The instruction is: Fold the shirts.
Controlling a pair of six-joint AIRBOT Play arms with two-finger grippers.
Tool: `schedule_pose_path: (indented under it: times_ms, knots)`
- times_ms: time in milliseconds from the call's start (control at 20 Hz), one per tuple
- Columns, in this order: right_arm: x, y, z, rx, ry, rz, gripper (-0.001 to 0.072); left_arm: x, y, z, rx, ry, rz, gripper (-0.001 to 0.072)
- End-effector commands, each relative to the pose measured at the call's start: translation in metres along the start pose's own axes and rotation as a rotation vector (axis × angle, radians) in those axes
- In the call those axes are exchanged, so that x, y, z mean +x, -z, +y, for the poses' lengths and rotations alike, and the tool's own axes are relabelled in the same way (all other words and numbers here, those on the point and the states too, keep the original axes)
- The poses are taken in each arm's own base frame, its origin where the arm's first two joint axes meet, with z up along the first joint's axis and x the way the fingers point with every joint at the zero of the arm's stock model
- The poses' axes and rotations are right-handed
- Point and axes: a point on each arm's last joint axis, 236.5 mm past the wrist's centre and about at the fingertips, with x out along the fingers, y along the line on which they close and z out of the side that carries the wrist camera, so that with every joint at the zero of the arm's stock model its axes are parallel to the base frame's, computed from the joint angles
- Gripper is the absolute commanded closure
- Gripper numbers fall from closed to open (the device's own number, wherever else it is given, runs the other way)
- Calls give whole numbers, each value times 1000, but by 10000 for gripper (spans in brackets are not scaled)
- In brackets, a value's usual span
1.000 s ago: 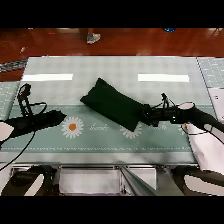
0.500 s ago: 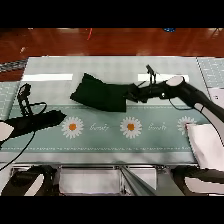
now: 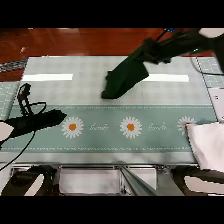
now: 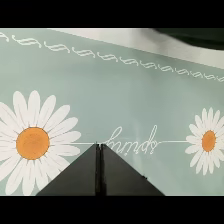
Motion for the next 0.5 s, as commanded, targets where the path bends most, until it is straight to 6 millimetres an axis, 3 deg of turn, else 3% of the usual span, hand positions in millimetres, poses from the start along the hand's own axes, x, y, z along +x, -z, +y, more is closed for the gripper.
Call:
schedule_pose_path:
  times_ms: [0, 250, 350, 450]
  knots:
    - [-78, -24, -36, 45, 155, -114, 694, 0, -2, -1, -3, 6, -8, 689]
    - [-190, -15, -100, 215, 300, -242, 694, 0, -2, -1, -3, 6, -8, 689]
    - [-230, 8, -122, 305, 363, -249, 695, 0, -7, -2, -4, 7, -28, 689]
    - [-268, 42, -144, 389, 446, -234, 695, -2, -30, -4, -13, 20, -129, 689]
